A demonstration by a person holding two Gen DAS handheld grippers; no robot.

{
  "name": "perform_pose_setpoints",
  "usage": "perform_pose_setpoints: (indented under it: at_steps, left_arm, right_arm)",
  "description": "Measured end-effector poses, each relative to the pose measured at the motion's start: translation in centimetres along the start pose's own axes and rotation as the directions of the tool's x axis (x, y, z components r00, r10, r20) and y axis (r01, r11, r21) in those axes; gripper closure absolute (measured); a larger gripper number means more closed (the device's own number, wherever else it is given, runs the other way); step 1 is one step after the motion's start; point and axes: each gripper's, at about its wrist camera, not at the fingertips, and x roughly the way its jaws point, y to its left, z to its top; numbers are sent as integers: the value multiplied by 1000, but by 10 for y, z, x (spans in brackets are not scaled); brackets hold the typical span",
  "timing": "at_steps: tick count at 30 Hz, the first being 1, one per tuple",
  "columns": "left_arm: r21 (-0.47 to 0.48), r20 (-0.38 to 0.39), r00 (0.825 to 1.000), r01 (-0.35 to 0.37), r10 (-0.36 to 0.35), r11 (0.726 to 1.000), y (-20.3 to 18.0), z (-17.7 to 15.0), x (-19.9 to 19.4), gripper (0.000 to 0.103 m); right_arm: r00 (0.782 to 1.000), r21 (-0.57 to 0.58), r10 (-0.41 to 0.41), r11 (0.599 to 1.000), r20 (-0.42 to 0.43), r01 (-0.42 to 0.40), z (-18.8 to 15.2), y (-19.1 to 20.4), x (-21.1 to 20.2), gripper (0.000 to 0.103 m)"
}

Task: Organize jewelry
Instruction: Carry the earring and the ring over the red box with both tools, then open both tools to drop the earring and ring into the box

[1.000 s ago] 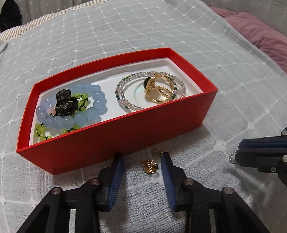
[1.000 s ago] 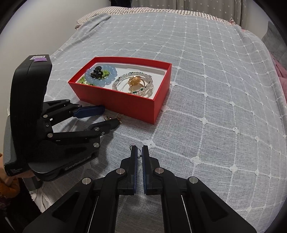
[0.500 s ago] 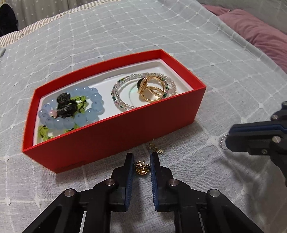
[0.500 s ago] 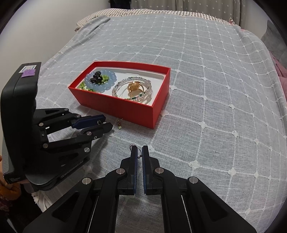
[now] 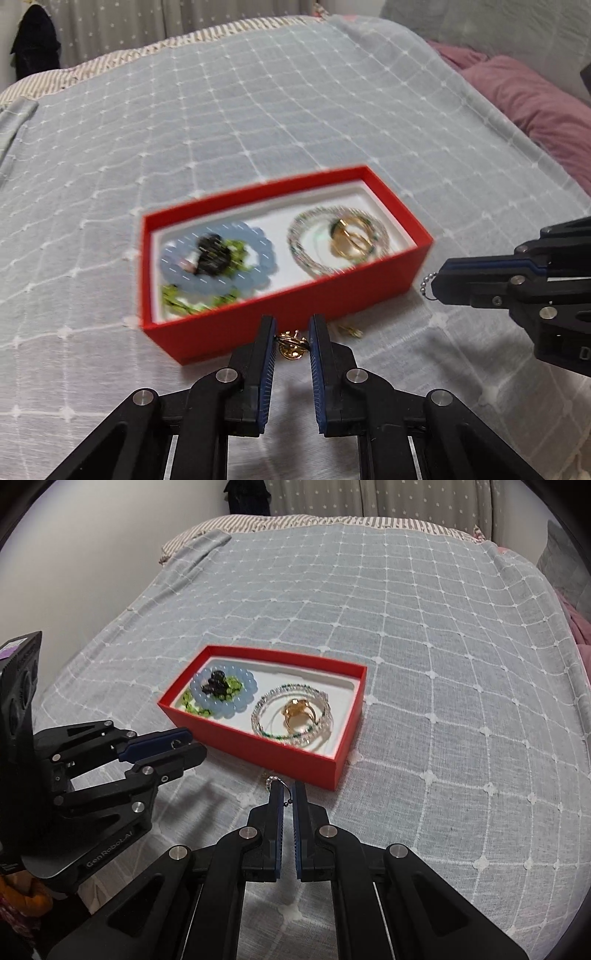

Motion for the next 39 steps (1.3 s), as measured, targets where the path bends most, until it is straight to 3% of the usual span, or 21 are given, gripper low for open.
perform_pose_setpoints:
  at_steps: [12,22,36,39]
  left_arm:
    - [-60,36,999,-21,23,998,26,19,7,90]
    - [-104,29,999,-13,16,994,34,29,31,90]
    - [-104,25,999,-19,22,994,38,29,30,89]
    - [-100,24,999,-22,24,995,37,27,26,83]
  right_arm:
    - [996,13,21,1000,84,-22,31,9,9,99]
    - [996,18,17,1000,87,-19,42,5,30,98]
    - [998,38,13,999,69,-15,41,-4,37,97]
    - [998,30,15,999,57,-17,40,-1,36,89]
